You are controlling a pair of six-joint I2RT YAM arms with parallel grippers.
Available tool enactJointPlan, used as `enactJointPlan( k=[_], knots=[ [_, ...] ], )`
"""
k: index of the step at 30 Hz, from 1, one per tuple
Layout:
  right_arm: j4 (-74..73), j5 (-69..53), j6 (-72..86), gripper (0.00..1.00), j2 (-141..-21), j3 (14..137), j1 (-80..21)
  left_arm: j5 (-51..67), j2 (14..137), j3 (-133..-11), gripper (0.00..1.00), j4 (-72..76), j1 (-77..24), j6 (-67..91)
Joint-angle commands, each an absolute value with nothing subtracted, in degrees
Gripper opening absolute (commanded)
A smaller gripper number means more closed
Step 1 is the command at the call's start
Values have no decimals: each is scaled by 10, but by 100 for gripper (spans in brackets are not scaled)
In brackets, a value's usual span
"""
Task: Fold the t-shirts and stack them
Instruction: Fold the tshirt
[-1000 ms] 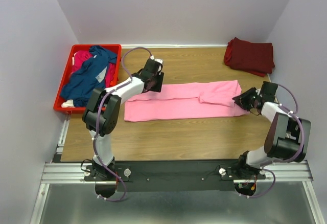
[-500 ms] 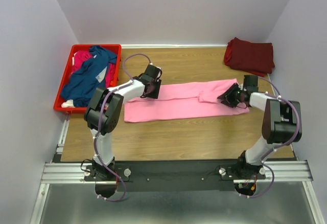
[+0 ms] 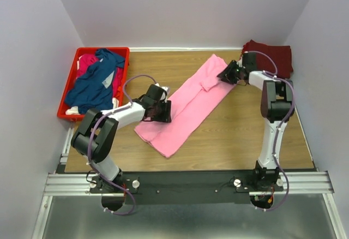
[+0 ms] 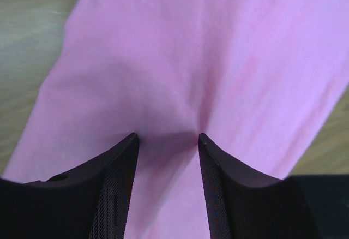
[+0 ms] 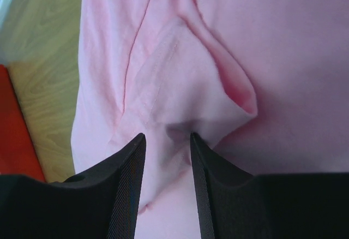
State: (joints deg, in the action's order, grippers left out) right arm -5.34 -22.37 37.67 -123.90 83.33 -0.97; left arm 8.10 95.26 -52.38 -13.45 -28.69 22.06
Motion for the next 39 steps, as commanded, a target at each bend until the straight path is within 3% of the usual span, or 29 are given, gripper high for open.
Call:
enactJointPlan(
  k=[1, 5, 11, 19, 23, 27, 32, 39],
  knots=[
    [-106, -231, 349, 47, -1370, 932, -28, 195, 968, -490, 56, -175, -337, 287],
    [-115, -285, 350, 49, -1472, 1087, -37, 210, 973, -490, 57, -161, -402, 330],
    [-119, -339, 353, 51, -1530, 1207, -40, 229, 980, -497, 57, -106, -471, 424],
    [-124, -346, 345, 58, -1422, 1198, -40, 107, 954, -624, 61, -155, -481, 483],
    [-134, -334, 337, 59, -1302, 1080, -41, 32, 909, -670, 69, -208, -479, 490],
    [-171, -255, 312, 59, -1108, 868, -49, -14, 854, -667, 70, -263, -473, 466],
    [-296, -151, 268, 59, -945, 688, -130, -3, 825, -606, 69, -309, -473, 397],
    [-367, -63, 370, 59, -693, 420, -243, 32, 765, -498, 68, -329, -474, 364]
  ],
)
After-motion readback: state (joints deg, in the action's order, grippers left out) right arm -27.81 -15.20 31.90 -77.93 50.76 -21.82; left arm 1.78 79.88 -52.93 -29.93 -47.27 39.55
